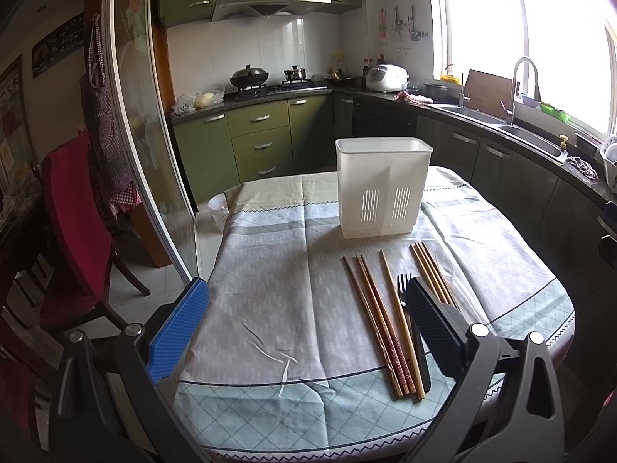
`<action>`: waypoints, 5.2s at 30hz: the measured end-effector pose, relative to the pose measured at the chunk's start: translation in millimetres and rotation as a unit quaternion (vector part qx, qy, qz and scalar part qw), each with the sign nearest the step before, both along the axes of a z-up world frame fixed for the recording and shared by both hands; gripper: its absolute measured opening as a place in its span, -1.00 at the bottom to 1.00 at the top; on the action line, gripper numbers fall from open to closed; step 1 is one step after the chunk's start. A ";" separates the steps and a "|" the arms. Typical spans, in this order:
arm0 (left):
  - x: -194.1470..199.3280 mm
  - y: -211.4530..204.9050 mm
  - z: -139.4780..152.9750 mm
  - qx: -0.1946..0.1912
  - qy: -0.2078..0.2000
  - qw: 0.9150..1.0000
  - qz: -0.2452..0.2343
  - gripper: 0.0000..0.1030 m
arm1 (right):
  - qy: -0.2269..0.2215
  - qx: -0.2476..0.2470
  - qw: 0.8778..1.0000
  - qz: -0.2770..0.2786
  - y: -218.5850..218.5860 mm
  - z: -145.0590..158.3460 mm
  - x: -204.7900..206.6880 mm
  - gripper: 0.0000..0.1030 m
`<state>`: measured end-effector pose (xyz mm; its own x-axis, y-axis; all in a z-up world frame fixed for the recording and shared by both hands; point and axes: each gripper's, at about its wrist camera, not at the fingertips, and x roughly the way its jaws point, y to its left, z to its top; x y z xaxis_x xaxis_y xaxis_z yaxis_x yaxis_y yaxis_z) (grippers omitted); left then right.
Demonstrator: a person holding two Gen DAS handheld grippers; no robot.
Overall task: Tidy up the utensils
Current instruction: 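Move the left tool down to the black fork and close on it, then grasp the clear plastic spoon with the right tool while the left tool lifts the fork, then lower the fork into the white holder and open the left tool while the right tool carries the spoon, then drop the clear spoon into the white holder by opening the right tool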
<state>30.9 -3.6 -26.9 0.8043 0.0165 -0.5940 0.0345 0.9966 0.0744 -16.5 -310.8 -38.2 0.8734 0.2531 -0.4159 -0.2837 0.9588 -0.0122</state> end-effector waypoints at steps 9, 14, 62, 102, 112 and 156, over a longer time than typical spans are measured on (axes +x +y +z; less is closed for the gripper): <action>54.9 -5.1 -31.0 -0.016 0.103 0.995 0.001 0.88 | 0.048 -0.001 0.999 -0.022 -12.9 -20.1 26.7 0.92; 89.9 -33.4 -52.9 -0.038 0.197 0.979 -0.049 0.88 | 0.063 0.004 0.998 -0.028 -19.5 -28.2 36.2 0.92; 175.7 -128.6 -155.1 -0.050 0.401 0.911 -0.082 -0.83 | 0.256 -0.036 0.965 0.042 -20.3 -84.0 170.1 0.46; 206.2 -74.4 48.1 -0.148 0.059 0.981 -0.110 -0.82 | 0.301 0.019 0.949 0.097 37.9 -84.3 210.4 -0.82; 278.1 -66.9 55.6 -0.152 -0.099 0.981 -0.071 -0.83 | 0.247 0.059 0.960 0.117 17.2 -42.6 195.8 -0.82; 192.6 -34.9 -26.8 -0.078 0.081 0.991 -0.073 -0.48 | -0.007 0.101 0.995 0.016 61.9 -0.9 306.8 -0.58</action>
